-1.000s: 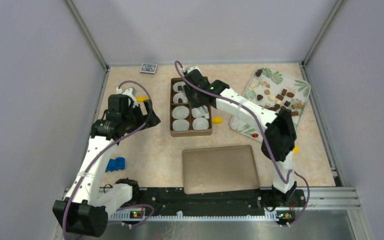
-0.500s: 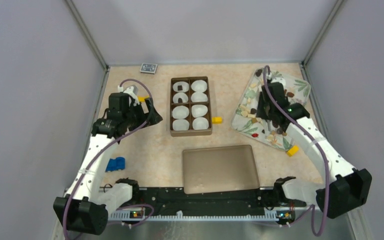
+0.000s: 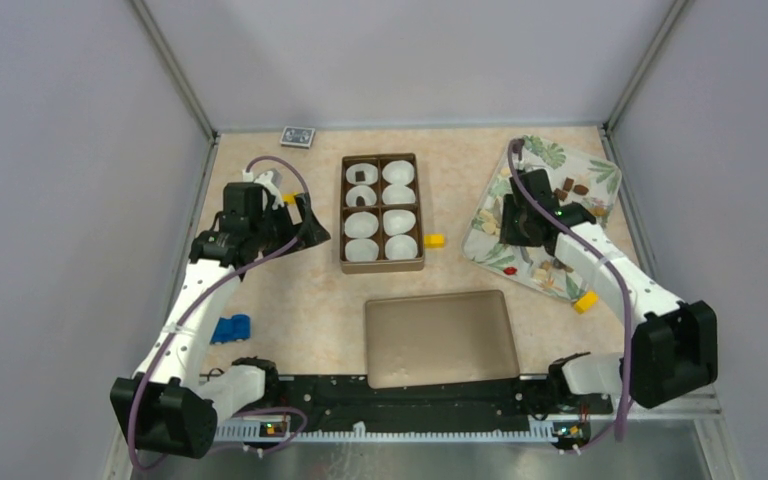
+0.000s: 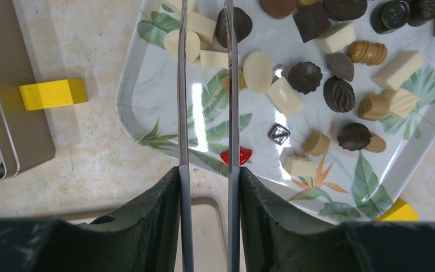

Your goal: Pack the chocolate

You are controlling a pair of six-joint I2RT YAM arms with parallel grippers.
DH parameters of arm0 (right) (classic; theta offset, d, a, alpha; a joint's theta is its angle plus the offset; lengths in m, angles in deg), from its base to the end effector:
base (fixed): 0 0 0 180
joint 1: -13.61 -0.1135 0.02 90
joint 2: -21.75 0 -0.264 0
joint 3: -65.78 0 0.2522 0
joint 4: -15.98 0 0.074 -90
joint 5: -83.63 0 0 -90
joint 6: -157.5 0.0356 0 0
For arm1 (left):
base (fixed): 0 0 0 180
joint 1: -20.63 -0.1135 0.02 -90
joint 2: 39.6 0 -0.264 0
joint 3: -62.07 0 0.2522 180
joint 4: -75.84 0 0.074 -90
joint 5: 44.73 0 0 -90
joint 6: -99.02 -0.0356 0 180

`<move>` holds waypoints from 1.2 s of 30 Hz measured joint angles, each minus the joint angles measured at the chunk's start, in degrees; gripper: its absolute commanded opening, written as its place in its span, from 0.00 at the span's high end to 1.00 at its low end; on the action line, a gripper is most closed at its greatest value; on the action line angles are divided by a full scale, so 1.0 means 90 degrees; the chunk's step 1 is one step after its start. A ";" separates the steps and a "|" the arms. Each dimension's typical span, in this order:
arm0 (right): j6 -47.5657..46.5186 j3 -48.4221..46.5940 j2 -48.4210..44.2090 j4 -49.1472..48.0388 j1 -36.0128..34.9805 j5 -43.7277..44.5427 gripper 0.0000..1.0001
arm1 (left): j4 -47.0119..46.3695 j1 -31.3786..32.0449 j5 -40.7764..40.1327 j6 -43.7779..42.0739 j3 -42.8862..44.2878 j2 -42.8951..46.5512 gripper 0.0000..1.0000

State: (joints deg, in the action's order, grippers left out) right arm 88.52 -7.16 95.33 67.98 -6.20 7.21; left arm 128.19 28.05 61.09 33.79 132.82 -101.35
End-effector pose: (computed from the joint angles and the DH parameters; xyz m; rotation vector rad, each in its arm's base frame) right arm 0.2507 0.0814 0.2776 0.1246 2.4506 0.0156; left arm 0.2197 -0.0384 0.3112 -0.2167 2.3596 -0.5985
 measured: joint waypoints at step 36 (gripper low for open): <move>-0.0158 -0.0750 0.1668 -0.0697 0.0056 0.0313 0.62 | -0.0151 0.0000 -0.0029 0.0000 0.0000 -0.0170 0.04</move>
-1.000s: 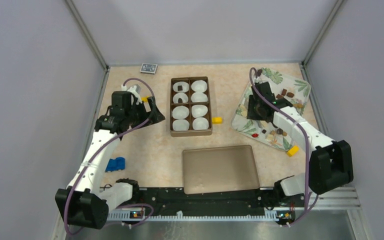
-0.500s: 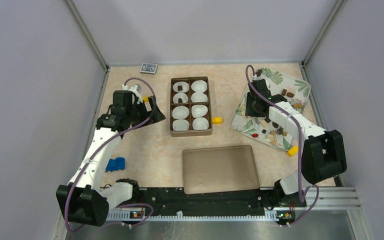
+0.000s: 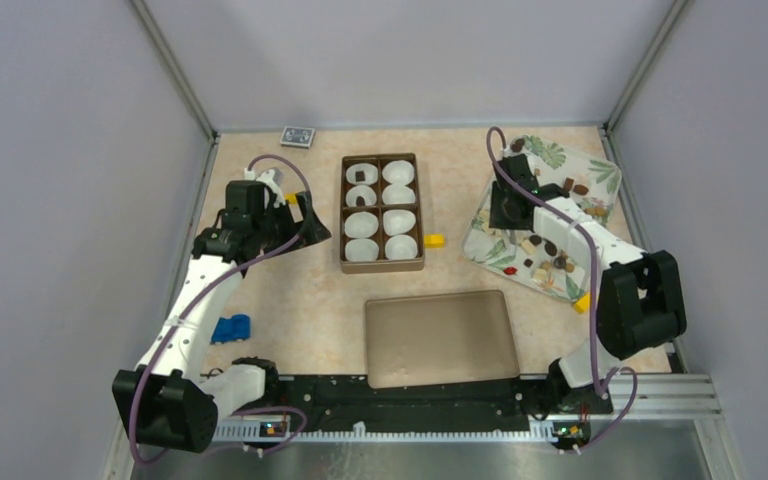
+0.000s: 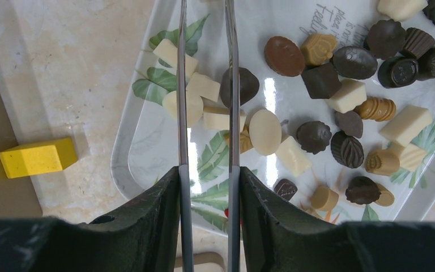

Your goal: Pack the chocolate

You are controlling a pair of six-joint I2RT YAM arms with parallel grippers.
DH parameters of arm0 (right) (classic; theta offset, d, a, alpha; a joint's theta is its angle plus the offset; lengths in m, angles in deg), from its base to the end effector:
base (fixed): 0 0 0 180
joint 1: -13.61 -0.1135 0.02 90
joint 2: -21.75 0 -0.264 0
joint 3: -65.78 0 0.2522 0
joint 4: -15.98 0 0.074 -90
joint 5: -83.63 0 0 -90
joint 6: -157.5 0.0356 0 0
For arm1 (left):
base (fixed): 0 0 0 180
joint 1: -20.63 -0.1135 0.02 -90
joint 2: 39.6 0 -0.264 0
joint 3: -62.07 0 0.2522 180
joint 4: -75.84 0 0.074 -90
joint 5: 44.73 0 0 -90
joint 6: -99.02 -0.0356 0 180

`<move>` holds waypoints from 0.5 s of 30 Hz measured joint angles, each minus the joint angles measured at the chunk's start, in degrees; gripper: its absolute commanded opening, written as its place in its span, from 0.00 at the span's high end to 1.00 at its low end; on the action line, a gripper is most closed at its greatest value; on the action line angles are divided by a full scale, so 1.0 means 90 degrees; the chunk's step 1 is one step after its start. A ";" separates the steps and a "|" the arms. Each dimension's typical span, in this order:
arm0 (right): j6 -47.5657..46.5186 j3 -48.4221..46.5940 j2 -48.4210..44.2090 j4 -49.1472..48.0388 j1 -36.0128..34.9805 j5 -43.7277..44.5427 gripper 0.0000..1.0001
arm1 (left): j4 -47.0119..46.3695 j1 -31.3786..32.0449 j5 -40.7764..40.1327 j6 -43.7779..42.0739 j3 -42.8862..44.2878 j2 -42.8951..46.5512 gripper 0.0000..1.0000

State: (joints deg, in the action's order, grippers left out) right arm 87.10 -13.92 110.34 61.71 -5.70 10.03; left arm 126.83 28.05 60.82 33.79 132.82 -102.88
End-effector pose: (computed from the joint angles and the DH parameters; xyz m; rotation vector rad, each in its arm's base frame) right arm 0.3103 0.0981 0.2503 0.1197 2.4674 -0.0732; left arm 0.2267 -0.0392 0.3075 -0.2199 2.3621 -0.5926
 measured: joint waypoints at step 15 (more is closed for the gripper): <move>-0.0119 -0.0192 0.0432 -0.0121 0.0000 0.0097 0.88 | 0.0002 0.0000 -0.0022 -0.0032 0.0000 0.0000 0.04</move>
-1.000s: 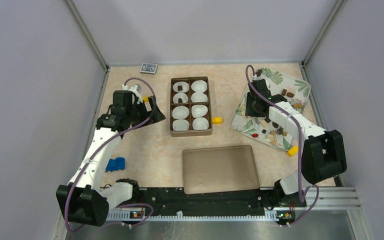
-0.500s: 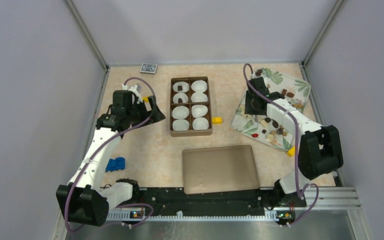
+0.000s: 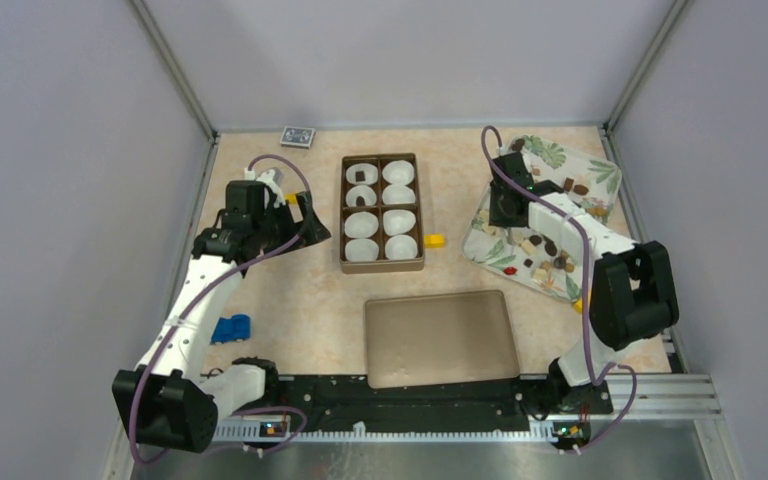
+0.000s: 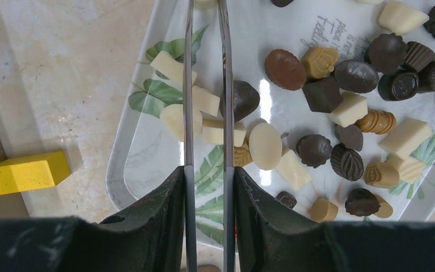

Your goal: Pack the chocolate

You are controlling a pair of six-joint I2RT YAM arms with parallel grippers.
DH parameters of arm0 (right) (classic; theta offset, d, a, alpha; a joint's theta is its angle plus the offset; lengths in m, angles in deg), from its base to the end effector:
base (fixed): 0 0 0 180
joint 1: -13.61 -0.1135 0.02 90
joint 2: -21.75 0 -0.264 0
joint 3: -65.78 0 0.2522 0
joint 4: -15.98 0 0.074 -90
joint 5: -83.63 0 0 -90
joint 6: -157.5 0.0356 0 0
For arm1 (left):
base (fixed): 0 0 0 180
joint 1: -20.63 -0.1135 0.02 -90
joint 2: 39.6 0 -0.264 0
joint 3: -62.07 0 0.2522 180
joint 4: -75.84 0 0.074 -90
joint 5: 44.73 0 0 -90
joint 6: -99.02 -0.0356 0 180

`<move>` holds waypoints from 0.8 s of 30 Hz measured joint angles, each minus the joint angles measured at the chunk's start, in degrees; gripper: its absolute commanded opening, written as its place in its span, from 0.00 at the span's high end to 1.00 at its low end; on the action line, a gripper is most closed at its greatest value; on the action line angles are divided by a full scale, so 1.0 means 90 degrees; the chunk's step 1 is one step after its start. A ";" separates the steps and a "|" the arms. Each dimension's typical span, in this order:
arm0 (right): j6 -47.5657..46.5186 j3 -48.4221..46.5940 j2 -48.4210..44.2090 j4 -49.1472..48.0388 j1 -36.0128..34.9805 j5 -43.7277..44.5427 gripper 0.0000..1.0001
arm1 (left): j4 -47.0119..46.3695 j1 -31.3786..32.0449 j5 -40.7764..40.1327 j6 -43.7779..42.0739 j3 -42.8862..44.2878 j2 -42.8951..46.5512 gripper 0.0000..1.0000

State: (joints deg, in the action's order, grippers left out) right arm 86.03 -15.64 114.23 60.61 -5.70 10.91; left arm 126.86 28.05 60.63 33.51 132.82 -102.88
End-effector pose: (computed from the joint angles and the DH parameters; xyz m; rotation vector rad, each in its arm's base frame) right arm 0.3242 0.1024 0.2397 0.0994 2.4807 -0.1082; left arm 0.2267 -0.0390 0.3075 -0.2159 2.3623 -0.5864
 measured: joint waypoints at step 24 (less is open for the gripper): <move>-0.0100 -0.2101 -0.0185 0.0243 -0.1139 -0.1056 0.93 | 0.0080 0.0000 -0.0197 -0.0044 0.0063 -0.0126 0.03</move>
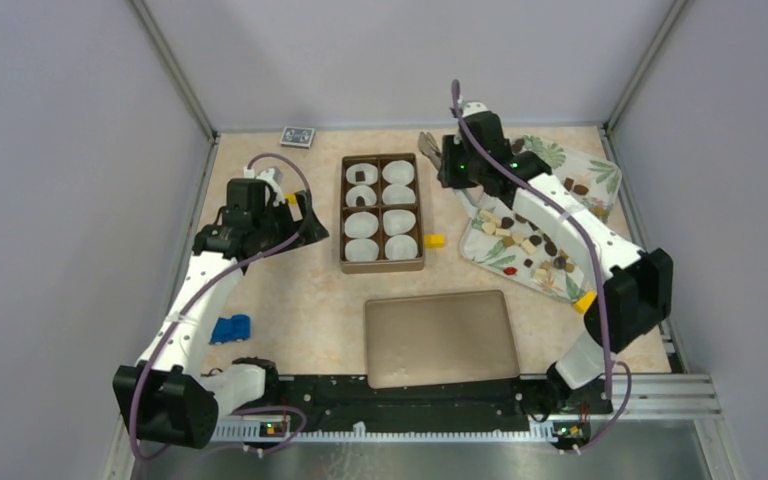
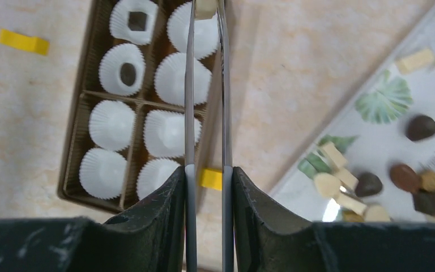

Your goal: Pack the chocolate

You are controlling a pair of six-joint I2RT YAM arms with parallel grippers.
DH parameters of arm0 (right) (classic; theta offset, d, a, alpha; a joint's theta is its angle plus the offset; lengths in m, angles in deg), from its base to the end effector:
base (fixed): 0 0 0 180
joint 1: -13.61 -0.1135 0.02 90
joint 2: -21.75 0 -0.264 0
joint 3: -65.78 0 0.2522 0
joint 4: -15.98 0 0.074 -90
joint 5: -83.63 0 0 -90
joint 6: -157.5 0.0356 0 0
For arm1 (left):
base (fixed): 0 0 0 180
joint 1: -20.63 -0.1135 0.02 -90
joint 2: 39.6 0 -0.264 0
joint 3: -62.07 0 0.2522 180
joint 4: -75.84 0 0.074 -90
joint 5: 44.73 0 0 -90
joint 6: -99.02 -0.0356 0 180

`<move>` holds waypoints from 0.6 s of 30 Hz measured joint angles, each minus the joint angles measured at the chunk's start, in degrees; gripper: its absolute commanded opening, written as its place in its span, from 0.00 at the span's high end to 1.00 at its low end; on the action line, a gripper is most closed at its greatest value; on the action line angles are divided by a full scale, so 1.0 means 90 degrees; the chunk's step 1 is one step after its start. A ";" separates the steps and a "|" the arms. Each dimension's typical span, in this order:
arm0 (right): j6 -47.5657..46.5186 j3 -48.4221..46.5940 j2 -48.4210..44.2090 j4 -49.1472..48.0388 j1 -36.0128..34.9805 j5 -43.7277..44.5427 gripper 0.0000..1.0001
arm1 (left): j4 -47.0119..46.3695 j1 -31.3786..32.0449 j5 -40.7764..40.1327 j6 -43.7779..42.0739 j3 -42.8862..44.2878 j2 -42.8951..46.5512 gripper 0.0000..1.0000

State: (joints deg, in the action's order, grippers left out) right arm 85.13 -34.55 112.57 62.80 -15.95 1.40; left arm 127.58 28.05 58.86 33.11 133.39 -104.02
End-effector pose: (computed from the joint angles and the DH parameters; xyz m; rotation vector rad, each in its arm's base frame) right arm 0.3150 0.1731 0.3529 -0.1572 2.2264 0.3033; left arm 0.2304 -0.0384 0.3053 -0.2292 2.3815 -0.5438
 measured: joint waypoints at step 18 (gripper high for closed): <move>0.0073 -0.1314 0.2506 -0.0236 -0.0478 -0.0090 0.89 | 0.0272 0.0000 -0.0634 -0.0199 0.0177 0.0471 0.03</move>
State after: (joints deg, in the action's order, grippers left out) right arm 85.79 -46.37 135.13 60.68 -20.26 0.59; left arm 130.02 28.05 53.15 31.32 134.99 -99.78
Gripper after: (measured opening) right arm 0.303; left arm 0.968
